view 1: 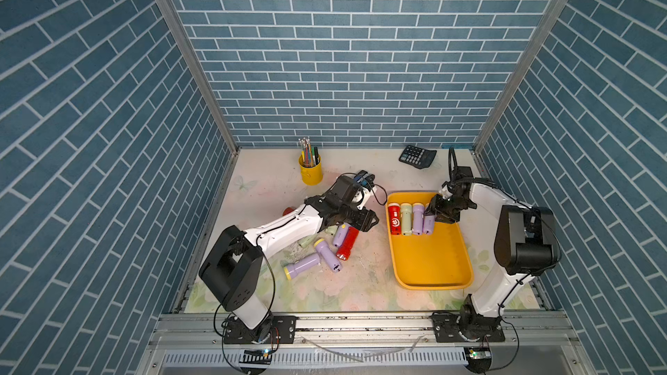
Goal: Put the flashlights into the storage boxes
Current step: Place the flashlight at the storage box.
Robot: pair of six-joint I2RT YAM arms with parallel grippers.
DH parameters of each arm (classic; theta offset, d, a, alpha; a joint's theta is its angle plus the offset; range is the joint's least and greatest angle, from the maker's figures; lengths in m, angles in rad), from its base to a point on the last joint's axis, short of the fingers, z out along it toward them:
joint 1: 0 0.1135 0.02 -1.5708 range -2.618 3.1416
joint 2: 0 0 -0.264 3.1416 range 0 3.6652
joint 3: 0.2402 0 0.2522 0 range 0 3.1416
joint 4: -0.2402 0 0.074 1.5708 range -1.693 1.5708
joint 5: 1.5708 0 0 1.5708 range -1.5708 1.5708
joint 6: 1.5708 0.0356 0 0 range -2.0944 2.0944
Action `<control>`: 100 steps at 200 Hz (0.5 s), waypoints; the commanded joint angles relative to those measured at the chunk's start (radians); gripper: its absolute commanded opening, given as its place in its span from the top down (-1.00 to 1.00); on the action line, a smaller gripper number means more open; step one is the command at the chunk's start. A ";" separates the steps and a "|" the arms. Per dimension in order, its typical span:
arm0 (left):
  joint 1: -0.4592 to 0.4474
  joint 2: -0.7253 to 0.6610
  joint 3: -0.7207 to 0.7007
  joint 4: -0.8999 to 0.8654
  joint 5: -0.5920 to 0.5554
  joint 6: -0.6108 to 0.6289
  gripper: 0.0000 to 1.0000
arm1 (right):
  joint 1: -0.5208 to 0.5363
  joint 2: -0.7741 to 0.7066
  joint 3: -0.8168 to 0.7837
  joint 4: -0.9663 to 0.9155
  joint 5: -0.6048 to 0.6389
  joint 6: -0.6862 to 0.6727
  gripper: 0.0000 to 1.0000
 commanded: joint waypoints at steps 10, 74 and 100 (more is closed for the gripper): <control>0.006 -0.016 0.013 -0.018 -0.015 0.013 -0.27 | -0.002 -0.005 0.043 -0.036 -0.010 -0.028 -0.09; 0.023 -0.087 0.011 -0.115 -0.075 -0.060 -0.26 | 0.063 -0.168 0.074 -0.127 0.083 -0.023 -0.16; 0.054 -0.161 -0.020 -0.198 -0.097 -0.108 -0.26 | 0.193 -0.245 0.110 -0.197 0.187 -0.007 -0.17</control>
